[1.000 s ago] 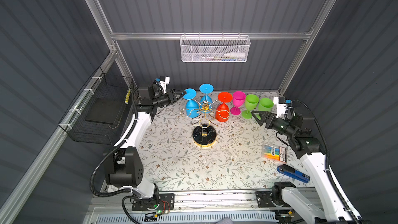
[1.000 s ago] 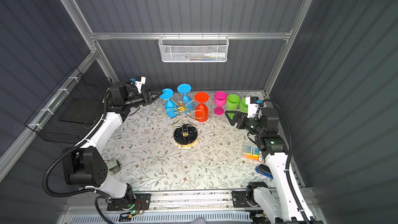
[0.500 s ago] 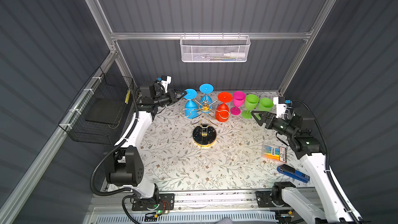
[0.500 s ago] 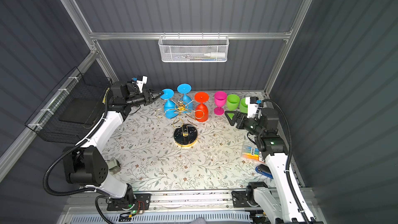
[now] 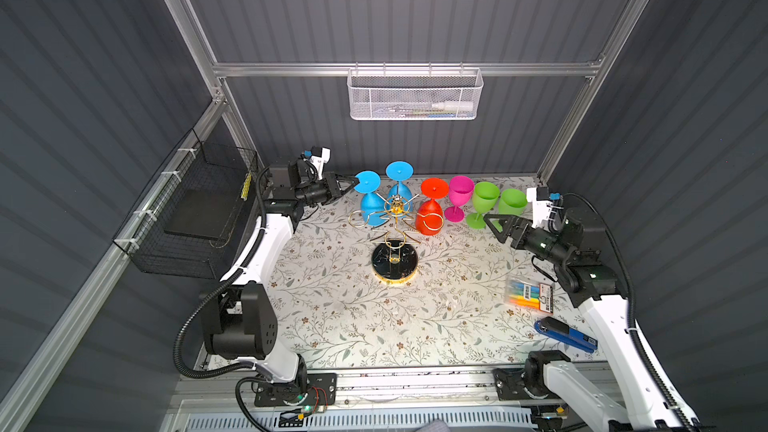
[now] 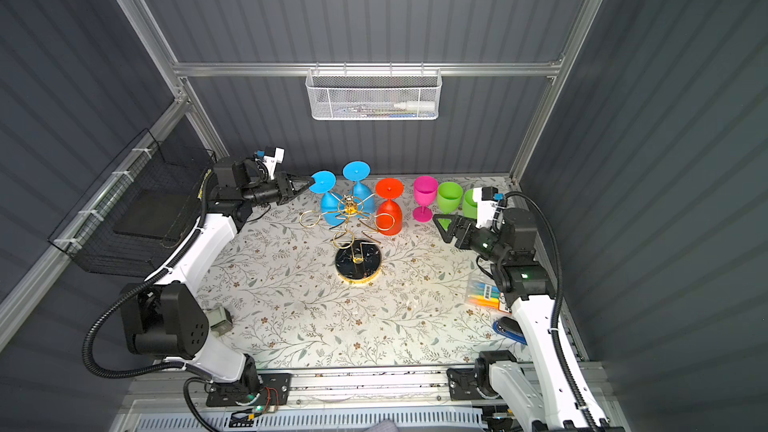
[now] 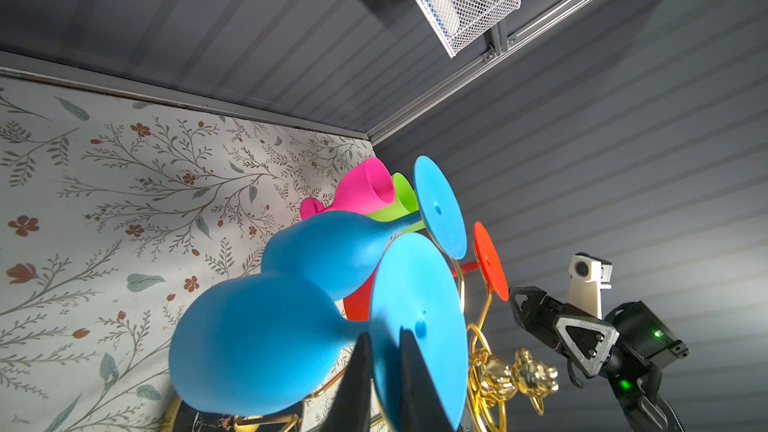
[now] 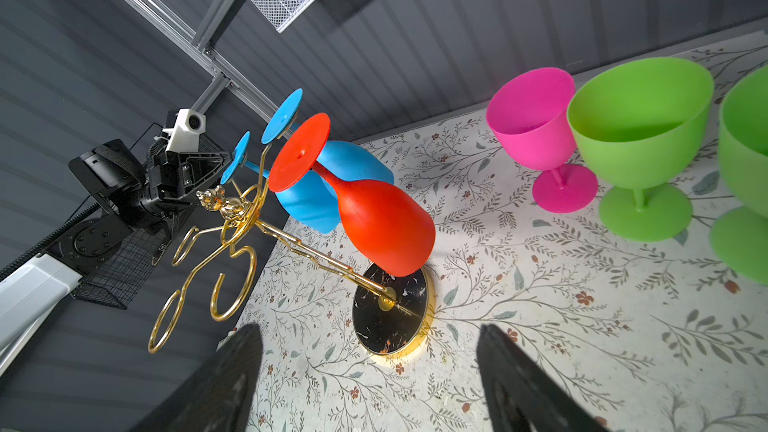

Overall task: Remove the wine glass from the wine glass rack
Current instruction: 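Move the left gripper to the cyan glass stem on the rack and grasp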

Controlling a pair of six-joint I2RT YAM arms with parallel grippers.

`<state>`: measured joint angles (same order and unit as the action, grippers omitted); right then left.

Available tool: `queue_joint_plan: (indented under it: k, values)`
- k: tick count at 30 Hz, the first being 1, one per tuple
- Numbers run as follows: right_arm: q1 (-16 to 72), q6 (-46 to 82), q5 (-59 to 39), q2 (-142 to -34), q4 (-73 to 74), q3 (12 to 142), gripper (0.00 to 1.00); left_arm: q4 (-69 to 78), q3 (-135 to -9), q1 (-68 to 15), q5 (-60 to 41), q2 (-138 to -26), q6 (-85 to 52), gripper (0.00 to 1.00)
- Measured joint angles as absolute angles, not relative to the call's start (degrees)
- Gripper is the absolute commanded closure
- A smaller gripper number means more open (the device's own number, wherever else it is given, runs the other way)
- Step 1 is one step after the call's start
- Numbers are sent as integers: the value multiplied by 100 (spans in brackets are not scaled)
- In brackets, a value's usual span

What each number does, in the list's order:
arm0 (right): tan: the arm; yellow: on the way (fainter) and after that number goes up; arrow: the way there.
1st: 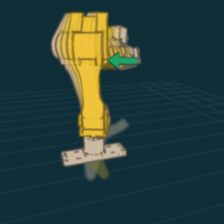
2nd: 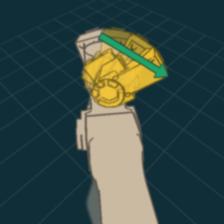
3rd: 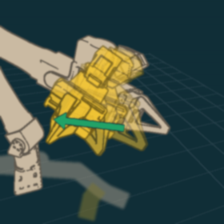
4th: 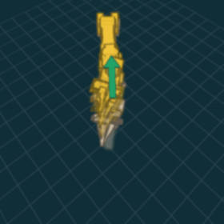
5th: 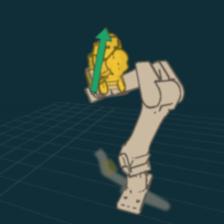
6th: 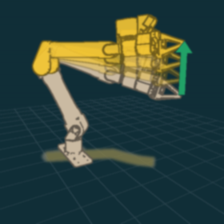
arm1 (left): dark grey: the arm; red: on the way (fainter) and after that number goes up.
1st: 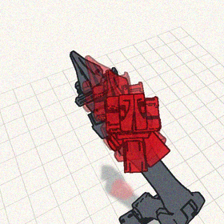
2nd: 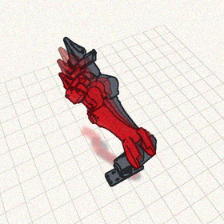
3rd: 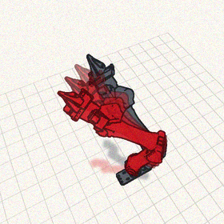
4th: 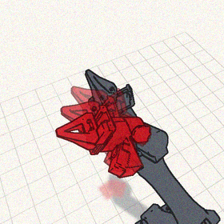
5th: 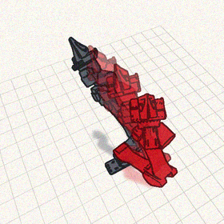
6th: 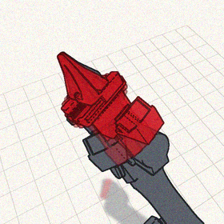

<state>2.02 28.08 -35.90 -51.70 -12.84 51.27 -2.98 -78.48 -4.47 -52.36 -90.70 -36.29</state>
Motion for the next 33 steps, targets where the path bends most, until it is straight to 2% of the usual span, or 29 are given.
queue_joint_plan:
  k: [7, 22, 33]
  values:
    - [211, 2808, -3577, -5170, -1286, 5087, 16, -303, -7867, -447, -5236, -9067, -3715, 95]
    - [237, 2810, -3575, -5168, -1288, 5078, 16, -301, -8165, -454, -5306, -9039, -3874, 99]
    - [242, 2810, -3562, -5113, -1291, 5019, 16, 38, -8165, -454, -5553, -8956, -4486, 100]
